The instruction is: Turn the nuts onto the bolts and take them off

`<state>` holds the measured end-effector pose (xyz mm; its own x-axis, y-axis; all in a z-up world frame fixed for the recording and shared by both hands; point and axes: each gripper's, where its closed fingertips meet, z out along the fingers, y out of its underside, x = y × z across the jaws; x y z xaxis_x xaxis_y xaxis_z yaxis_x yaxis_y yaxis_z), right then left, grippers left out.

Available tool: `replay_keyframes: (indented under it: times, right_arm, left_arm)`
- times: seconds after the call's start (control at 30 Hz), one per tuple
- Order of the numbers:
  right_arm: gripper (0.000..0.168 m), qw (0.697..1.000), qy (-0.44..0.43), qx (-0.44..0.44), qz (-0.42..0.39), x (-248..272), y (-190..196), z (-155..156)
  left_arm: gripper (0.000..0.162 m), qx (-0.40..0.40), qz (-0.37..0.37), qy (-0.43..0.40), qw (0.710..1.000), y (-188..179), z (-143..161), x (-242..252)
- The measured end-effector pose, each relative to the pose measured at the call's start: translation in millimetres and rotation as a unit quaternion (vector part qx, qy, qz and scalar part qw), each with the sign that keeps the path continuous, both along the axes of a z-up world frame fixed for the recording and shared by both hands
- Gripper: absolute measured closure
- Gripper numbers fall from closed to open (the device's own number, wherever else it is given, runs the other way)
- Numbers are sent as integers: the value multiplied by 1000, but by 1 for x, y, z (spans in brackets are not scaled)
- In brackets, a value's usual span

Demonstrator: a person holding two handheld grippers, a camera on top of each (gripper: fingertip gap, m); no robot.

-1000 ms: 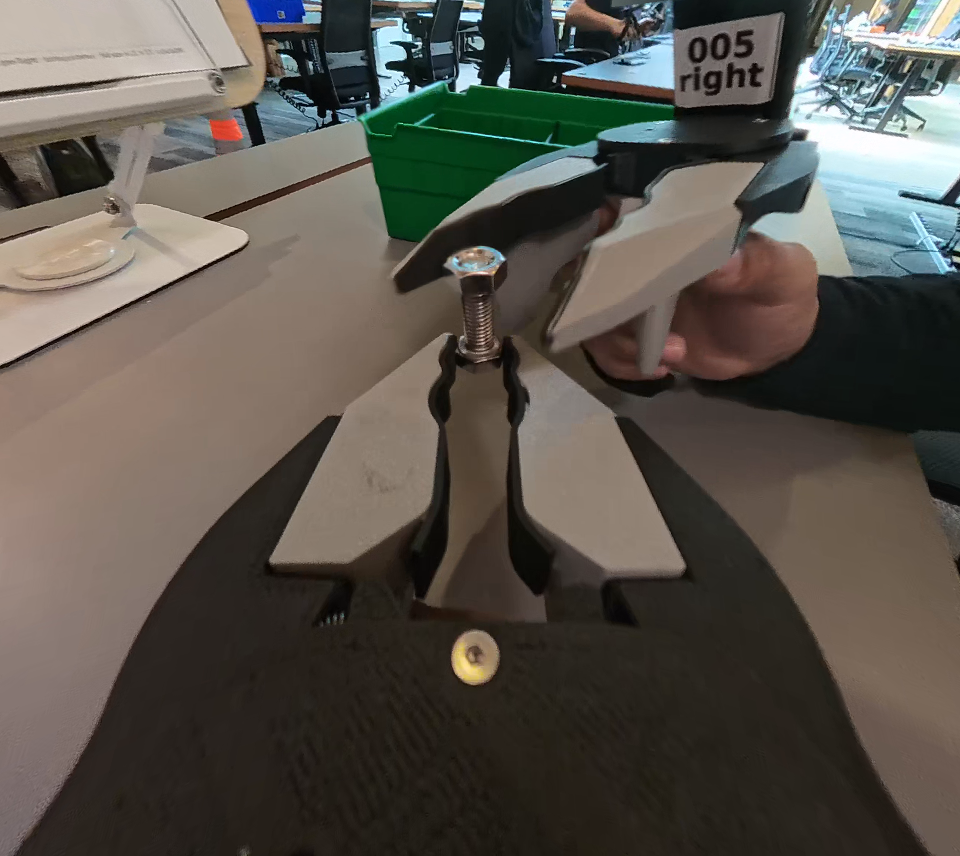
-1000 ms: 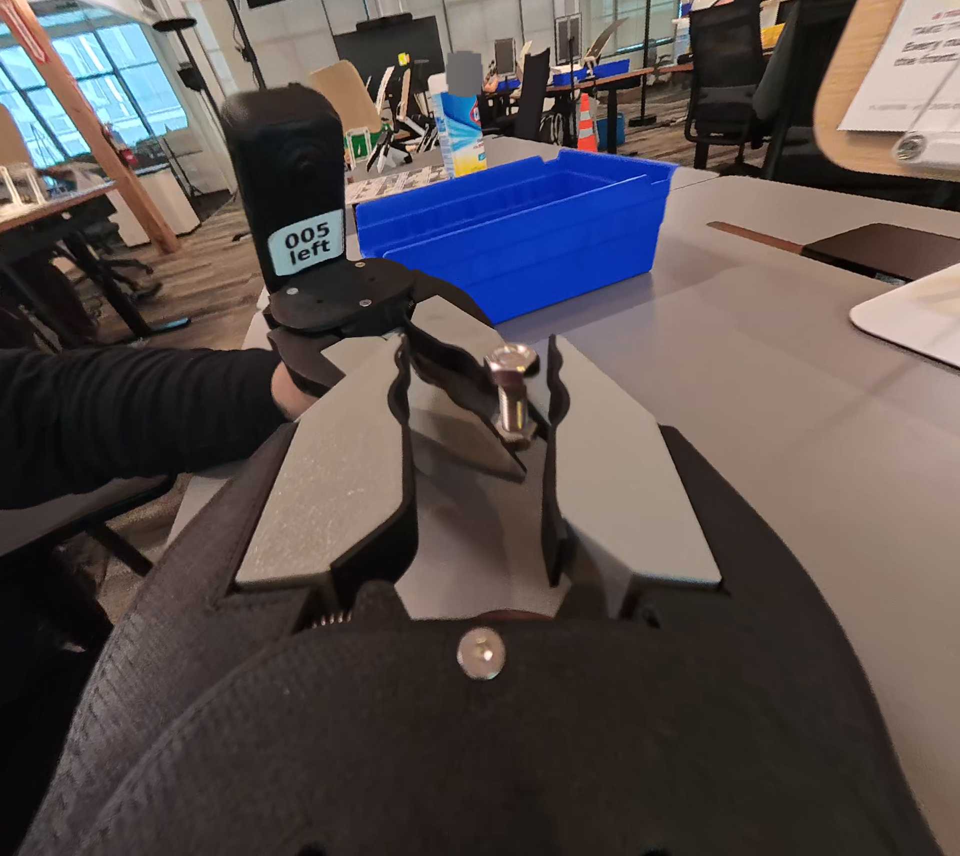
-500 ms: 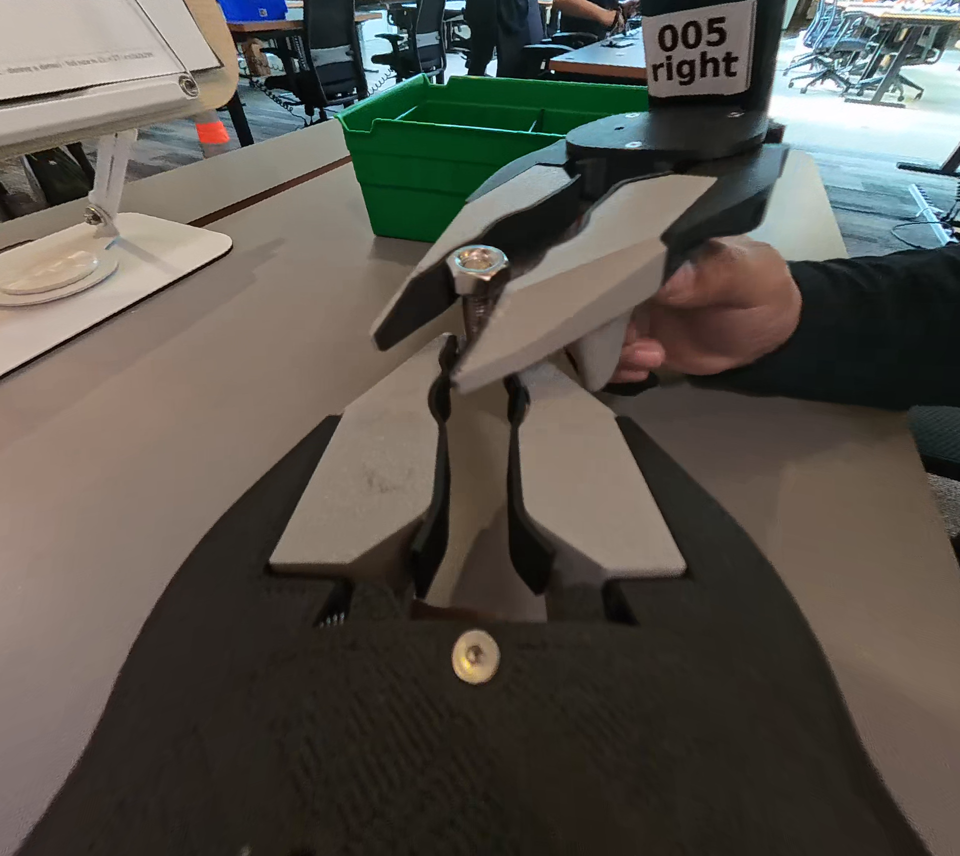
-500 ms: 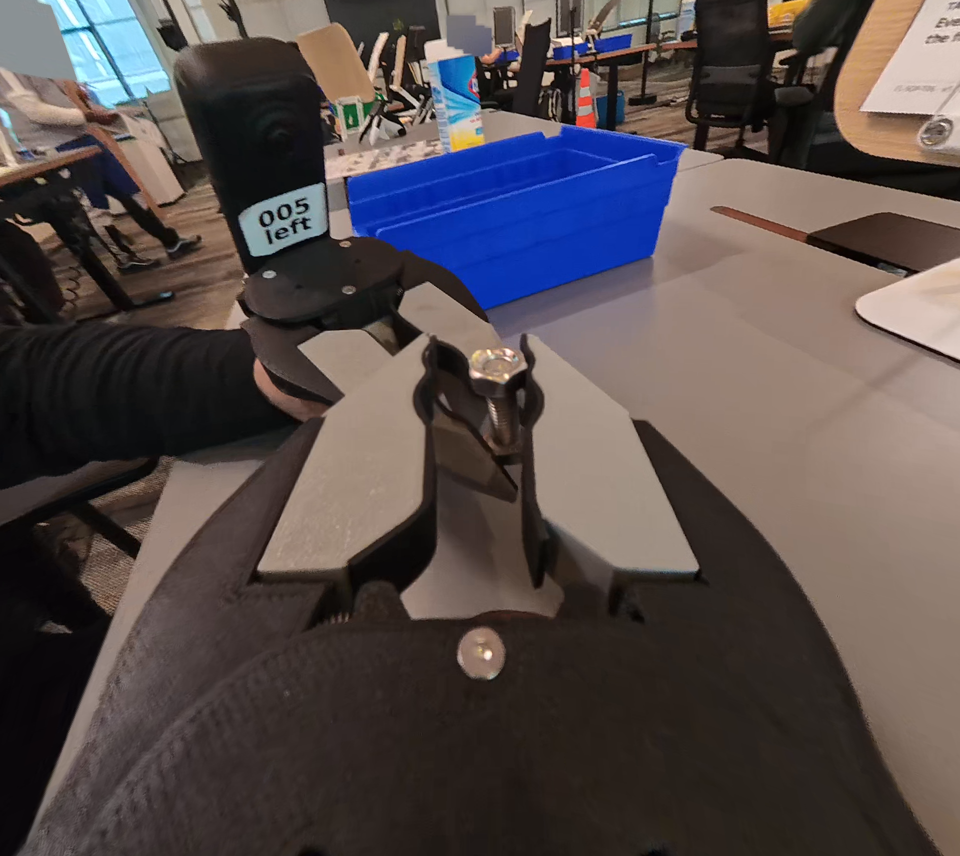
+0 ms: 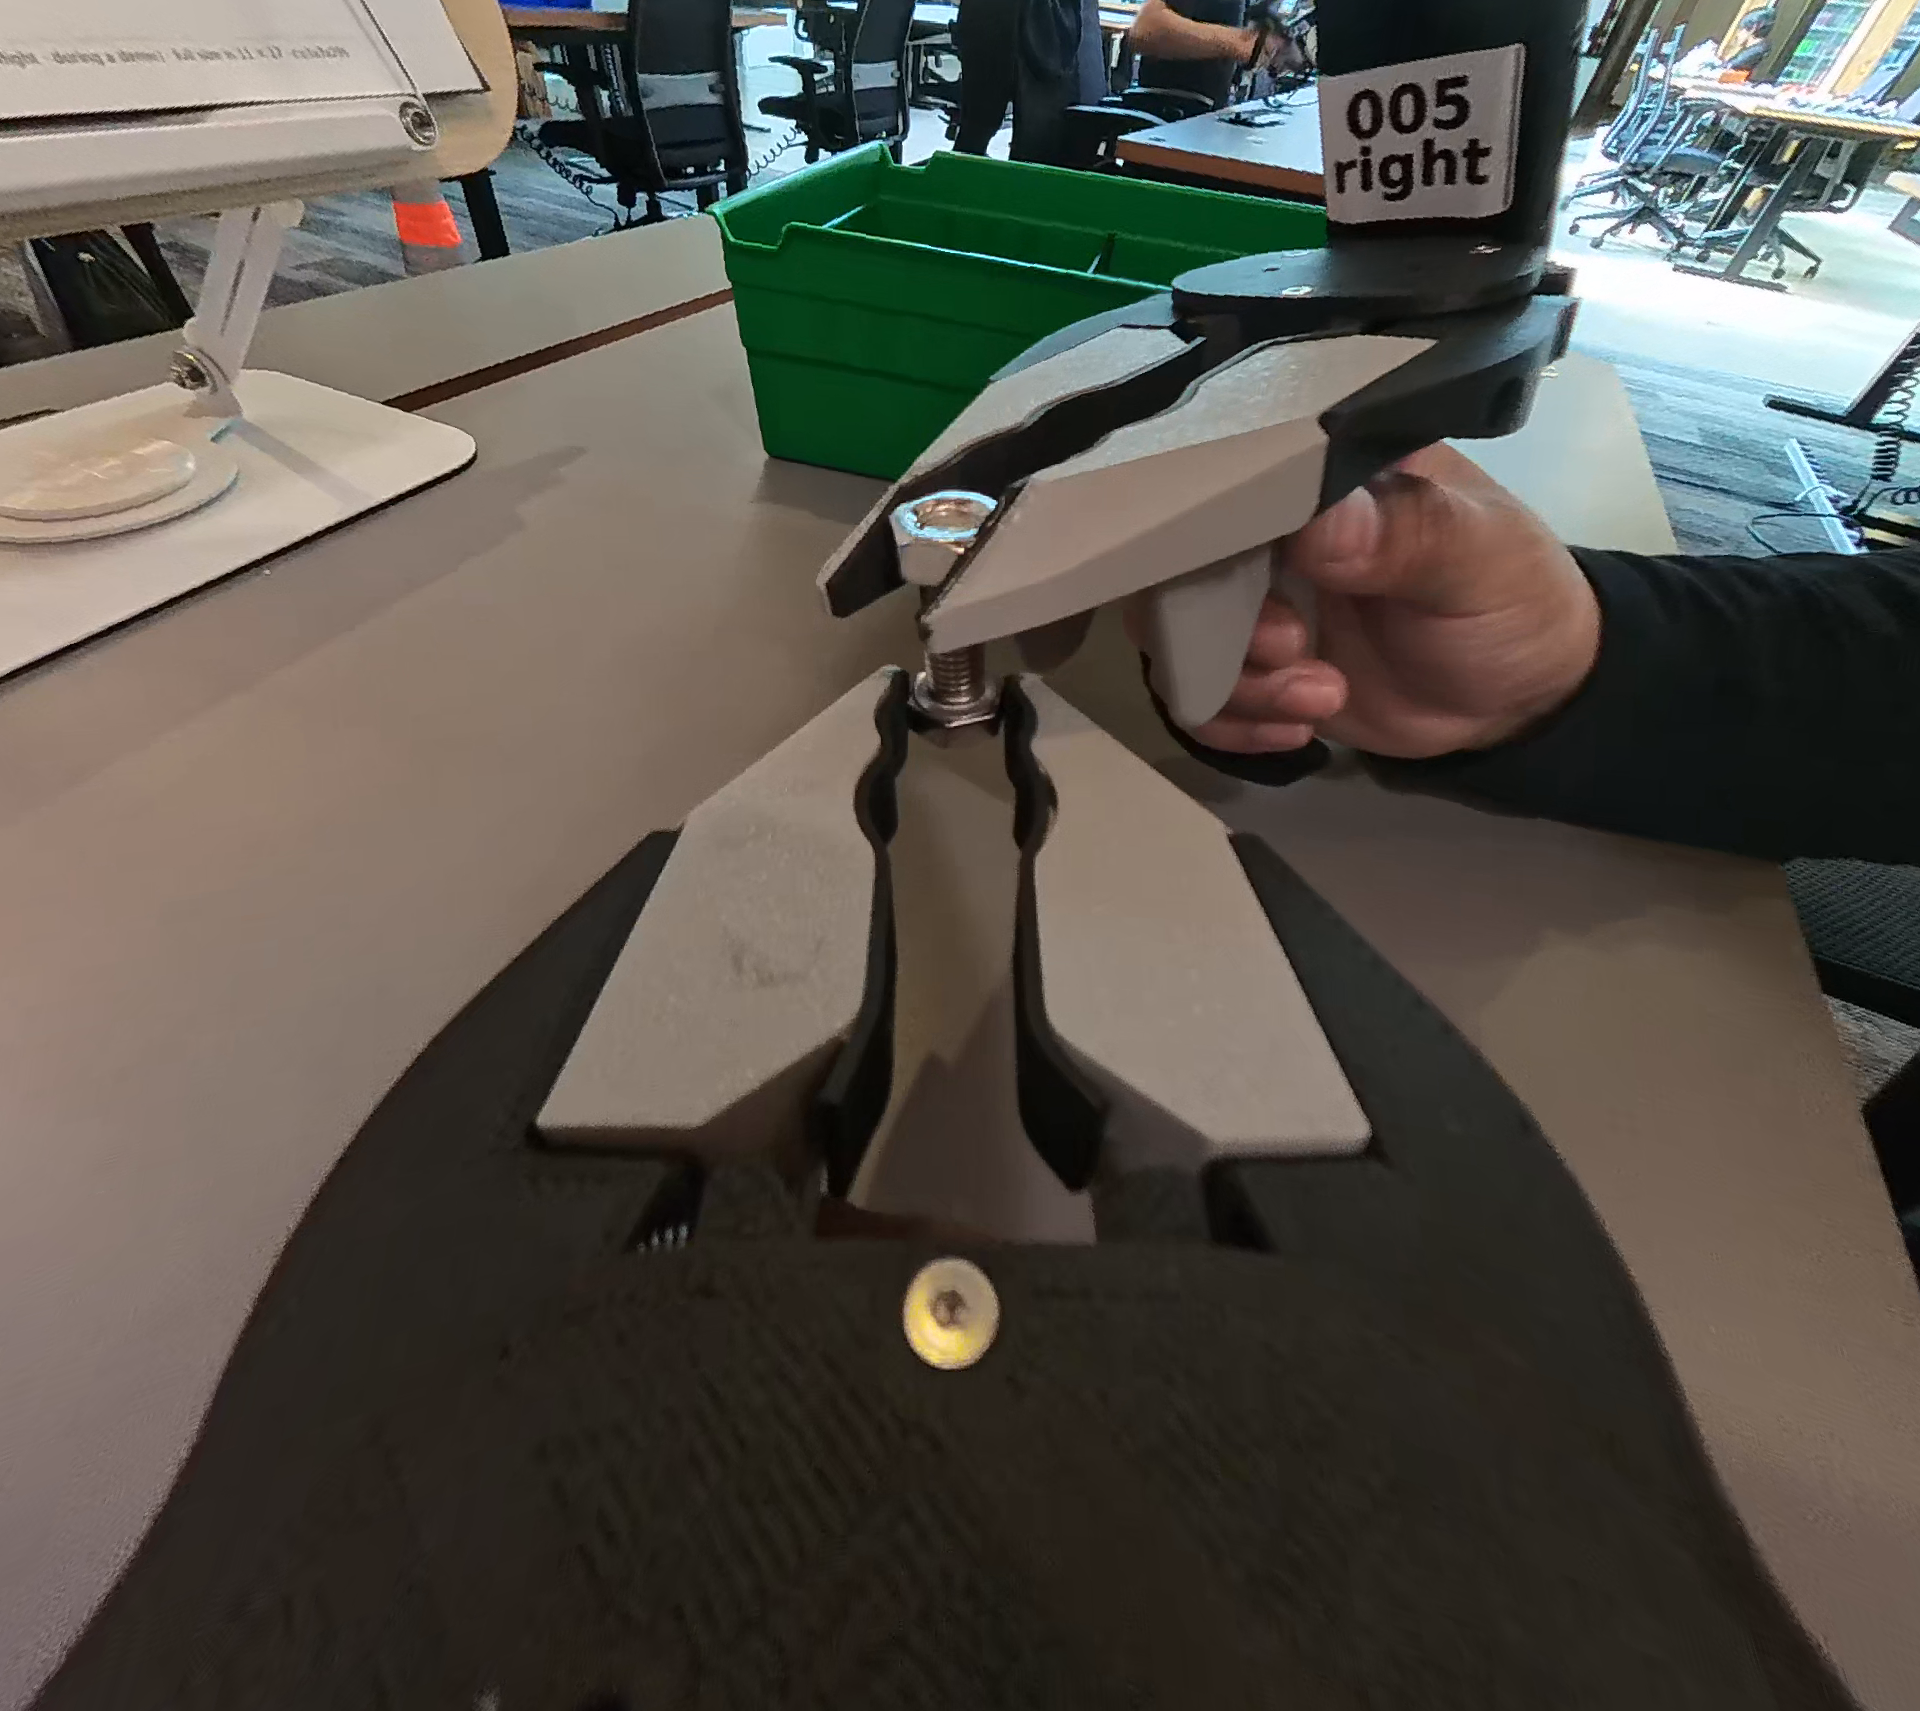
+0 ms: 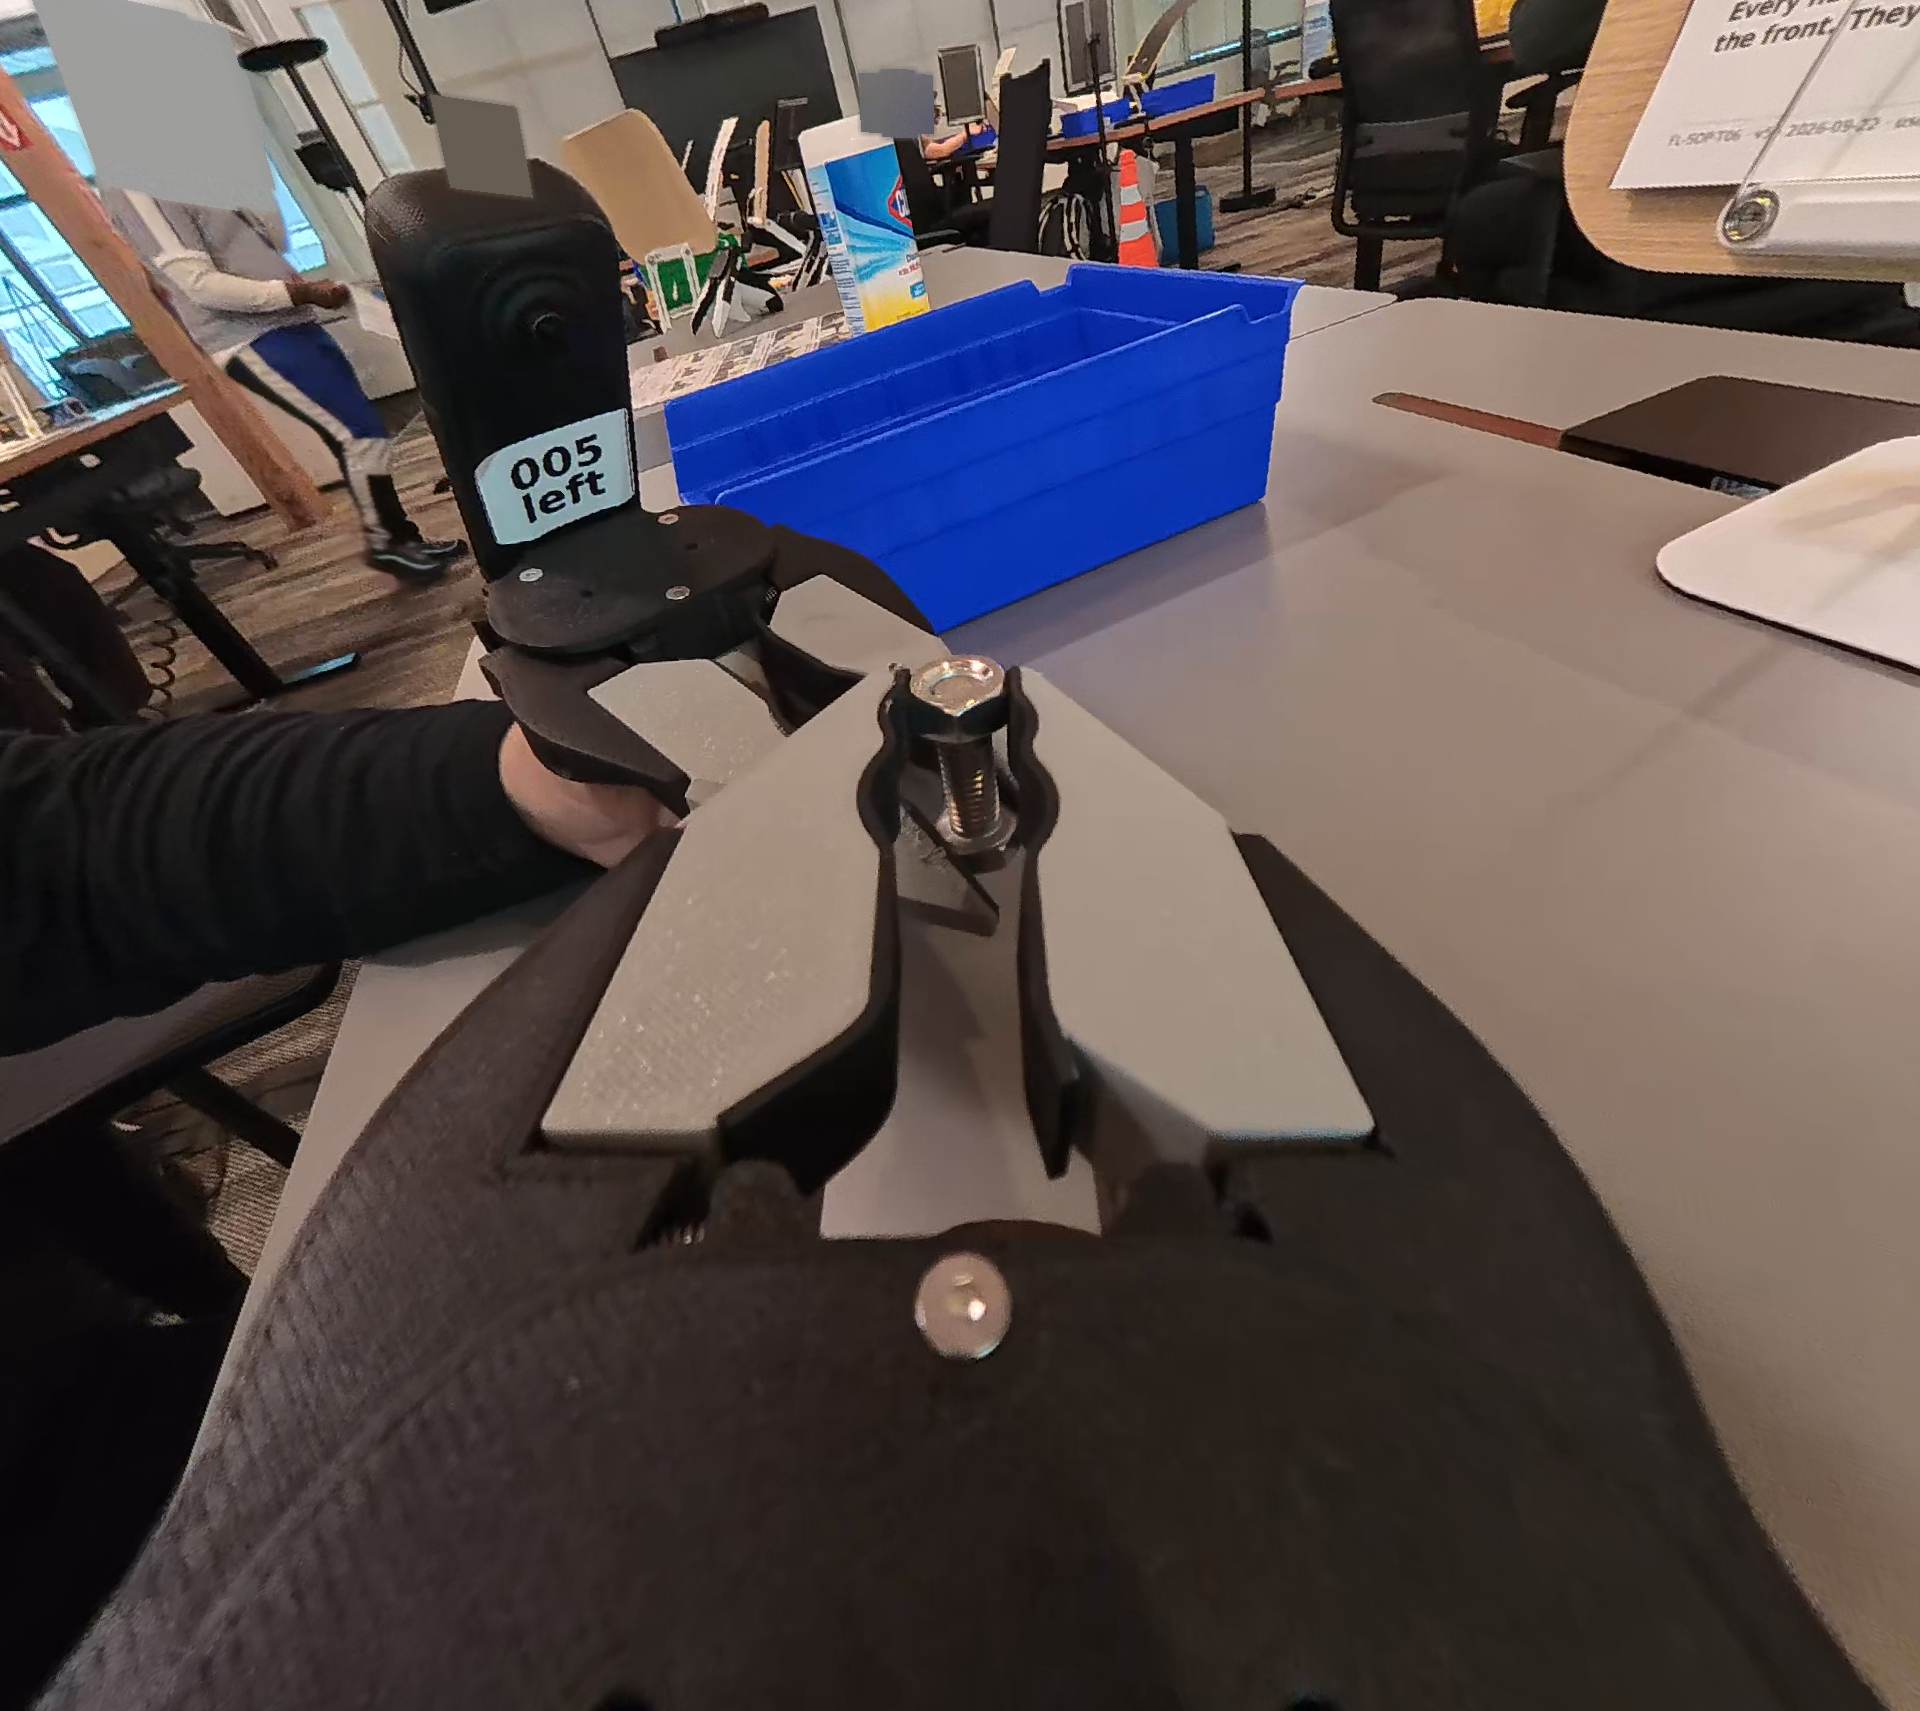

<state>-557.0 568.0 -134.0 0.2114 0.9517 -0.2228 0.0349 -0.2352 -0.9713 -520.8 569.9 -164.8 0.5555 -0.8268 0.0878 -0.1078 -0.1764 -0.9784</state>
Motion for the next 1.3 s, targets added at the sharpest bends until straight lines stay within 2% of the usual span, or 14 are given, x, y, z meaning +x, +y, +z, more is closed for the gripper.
replay_keyframes:
  times: [0.57,1.3]
  right_arm:
    - [153,1000,-3,-12,4,-3,2,-6]
    - [154,1000,-3,-21,-7,-1,5,-8]
  left_arm:
    - [146,-33,-6,-27,999,2,0,-3]
    - [149,-24,11,-26,999,6,2,-5]
